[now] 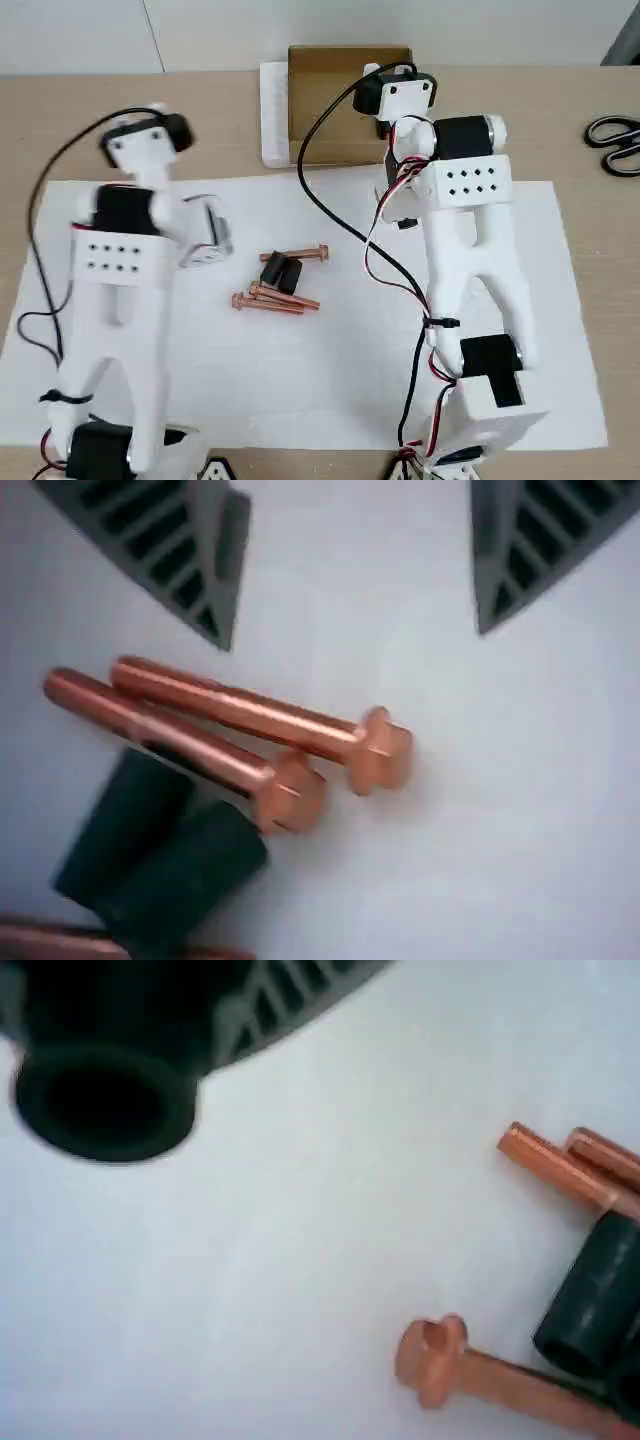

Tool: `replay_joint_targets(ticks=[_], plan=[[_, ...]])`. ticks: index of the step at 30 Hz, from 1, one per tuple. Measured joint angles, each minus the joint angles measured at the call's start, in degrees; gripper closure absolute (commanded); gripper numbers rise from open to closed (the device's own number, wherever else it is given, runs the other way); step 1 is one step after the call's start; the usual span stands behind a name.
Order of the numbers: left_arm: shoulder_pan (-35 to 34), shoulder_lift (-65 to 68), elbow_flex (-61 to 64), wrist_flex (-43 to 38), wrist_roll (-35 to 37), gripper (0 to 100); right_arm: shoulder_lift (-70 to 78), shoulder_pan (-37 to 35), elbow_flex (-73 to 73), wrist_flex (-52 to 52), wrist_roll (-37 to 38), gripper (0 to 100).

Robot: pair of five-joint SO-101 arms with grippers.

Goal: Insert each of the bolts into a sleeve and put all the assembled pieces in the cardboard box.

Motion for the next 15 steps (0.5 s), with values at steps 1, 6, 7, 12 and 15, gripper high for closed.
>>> replay_joint_targets(ticks=[1, 6, 7, 12, 15], plan=[[2.02, 0.09, 0.62, -0.09, 1.76, 85, 0.00, 0.00, 0.00, 0.00, 0.00, 99.6], [8.00, 0.09, 6.51, -3.78, 11.52, 85, 0.00, 0.00, 0.00, 0.00, 0.00, 99.6], [8.53, 0.09, 7.74, -4.84, 12.13, 85, 0.00, 0.00, 0.00, 0.00, 0.00, 99.6], [9.76, 0.09, 14.95, -10.73, 12.84, 85, 0.00, -0.09, 0.00, 0.00, 0.00, 99.6], [9.93, 0.18, 20.04, -15.47, 14.51, 85, 0.00, -0.09, 0.00, 0.00, 0.00, 99.6]])
